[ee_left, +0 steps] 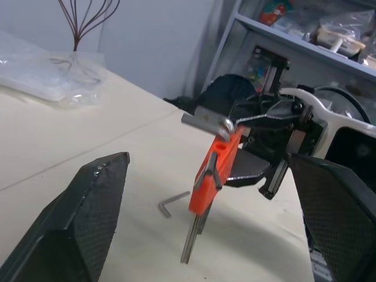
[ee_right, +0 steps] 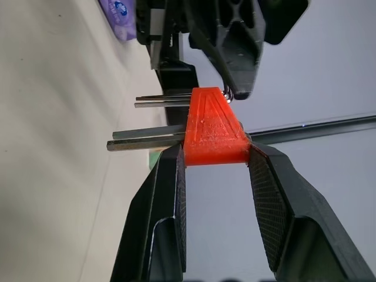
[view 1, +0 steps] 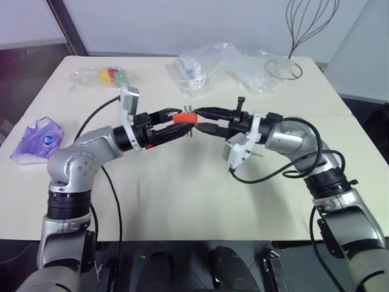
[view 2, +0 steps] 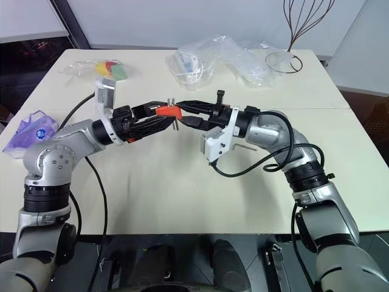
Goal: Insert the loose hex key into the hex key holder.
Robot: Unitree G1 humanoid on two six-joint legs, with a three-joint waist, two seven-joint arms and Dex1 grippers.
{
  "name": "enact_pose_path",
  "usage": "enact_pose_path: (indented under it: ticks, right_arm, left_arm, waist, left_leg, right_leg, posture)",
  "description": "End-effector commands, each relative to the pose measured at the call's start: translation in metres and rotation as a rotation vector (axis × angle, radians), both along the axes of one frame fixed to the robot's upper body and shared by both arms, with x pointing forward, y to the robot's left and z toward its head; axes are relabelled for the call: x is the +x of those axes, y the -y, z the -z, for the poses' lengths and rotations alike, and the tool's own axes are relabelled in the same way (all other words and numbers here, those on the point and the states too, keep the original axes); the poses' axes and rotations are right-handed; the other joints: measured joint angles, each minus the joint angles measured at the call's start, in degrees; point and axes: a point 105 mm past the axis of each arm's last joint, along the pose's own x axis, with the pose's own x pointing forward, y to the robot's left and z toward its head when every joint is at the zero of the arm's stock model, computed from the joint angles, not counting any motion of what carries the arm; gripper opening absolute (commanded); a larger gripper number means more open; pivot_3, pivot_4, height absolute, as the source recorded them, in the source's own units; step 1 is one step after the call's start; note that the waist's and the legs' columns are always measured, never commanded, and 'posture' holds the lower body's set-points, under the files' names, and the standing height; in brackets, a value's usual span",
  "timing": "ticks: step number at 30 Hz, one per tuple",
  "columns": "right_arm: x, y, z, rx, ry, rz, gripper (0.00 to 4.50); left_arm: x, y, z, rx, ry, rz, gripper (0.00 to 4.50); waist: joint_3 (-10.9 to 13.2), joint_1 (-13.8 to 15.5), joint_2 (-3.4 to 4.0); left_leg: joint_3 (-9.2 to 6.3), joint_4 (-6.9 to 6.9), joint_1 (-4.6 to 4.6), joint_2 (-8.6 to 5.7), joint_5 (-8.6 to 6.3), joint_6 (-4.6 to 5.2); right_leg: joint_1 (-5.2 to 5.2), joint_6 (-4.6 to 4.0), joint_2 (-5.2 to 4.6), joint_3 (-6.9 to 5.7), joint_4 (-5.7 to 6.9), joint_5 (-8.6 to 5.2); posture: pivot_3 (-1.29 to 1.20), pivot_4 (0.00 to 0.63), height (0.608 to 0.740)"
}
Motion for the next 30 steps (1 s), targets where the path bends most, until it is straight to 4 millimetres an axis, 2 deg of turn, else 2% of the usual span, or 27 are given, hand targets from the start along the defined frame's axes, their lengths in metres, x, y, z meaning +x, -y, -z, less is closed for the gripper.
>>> enact_pose_path:
  ticks: [1,6,10,19,21,22,26,30]
  right_arm:
    - [-0.004,0.001,-0.021,0.050,0.055,-0.025,0.96]
    - [-0.006,0.001,-0.021,0.042,0.056,-0.032,0.96]
    - [-0.011,-0.001,-0.013,0.014,0.037,-0.046,0.96]
    - [-0.012,-0.002,-0.008,-0.003,0.003,-0.055,0.96]
    - [-0.011,-0.001,-0.006,-0.006,-0.009,-0.049,2.01]
    - [-0.011,0.000,-0.006,-0.008,-0.012,-0.047,2.31]
    - [-0.008,0.002,-0.001,-0.031,-0.038,-0.026,4.40]
    - [-0.008,0.005,-0.001,-0.045,-0.041,-0.016,4.46]
  left_arm:
    - [-0.004,-0.002,-0.010,-0.025,0.033,0.017,2.69]
    - [-0.003,-0.001,-0.015,-0.046,0.038,0.019,0.14]
    - [-0.003,0.004,-0.019,-0.057,0.045,0.038,0.06]
    - [-0.004,0.010,-0.014,-0.030,0.048,0.052,0.06]
    - [-0.004,0.011,-0.013,-0.023,0.051,0.056,0.00]
    - [-0.005,0.011,-0.012,-0.019,0.053,0.057,0.00]
    - [-0.006,0.011,-0.010,0.003,0.062,0.057,0.00]
    - [-0.007,0.010,-0.006,0.025,0.075,0.045,0.00]
  waist:
    - [0.0,0.0,0.00]
    - [0.0,0.0,0.00]
    - [0.0,0.0,0.00]
    - [0.0,0.0,0.00]
    - [0.0,0.0,0.00]
    - [0.0,0.0,0.00]
    - [0.0,0.0,0.00]
    - [0.0,0.0,0.00]
  left_leg:
    - [0.00,0.00,0.00,0.00,0.00,0.00]
    - [0.00,0.00,0.00,0.00,0.00,0.00]
    - [0.00,0.01,0.00,0.00,0.00,0.00]
    - [0.00,0.01,0.00,0.00,0.00,0.00]
    - [0.00,0.01,0.00,0.00,0.00,0.00]
    - [0.00,0.01,0.00,0.00,0.00,0.00]
    - [0.00,0.02,0.00,0.00,0.00,0.00]
    - [0.00,0.02,0.00,0.00,0.00,0.00]
  right_leg:
    - [0.00,0.00,0.00,0.00,0.00,0.00]
    - [0.00,0.00,-0.01,0.00,0.00,0.00]
    - [0.00,0.00,-0.01,0.00,0.00,0.00]
    - [0.00,0.00,0.00,0.00,0.00,0.00]
    - [0.00,0.00,0.00,0.00,0.00,0.00]
    - [0.00,0.00,0.00,0.00,0.00,0.00]
    - [0.01,0.00,0.00,0.00,0.00,0.00]
    - [0.01,0.00,0.00,0.00,0.01,0.00]
  posture:
    - [0.00,0.150,0.740]
    - [0.00,0.150,0.740]
    - [0.00,0.150,0.740]
    - [0.00,0.150,0.740]
    - [0.00,0.150,0.740]
    - [0.00,0.150,0.740]
    - [0.00,0.150,0.740]
    - [0.00,0.150,0.740]
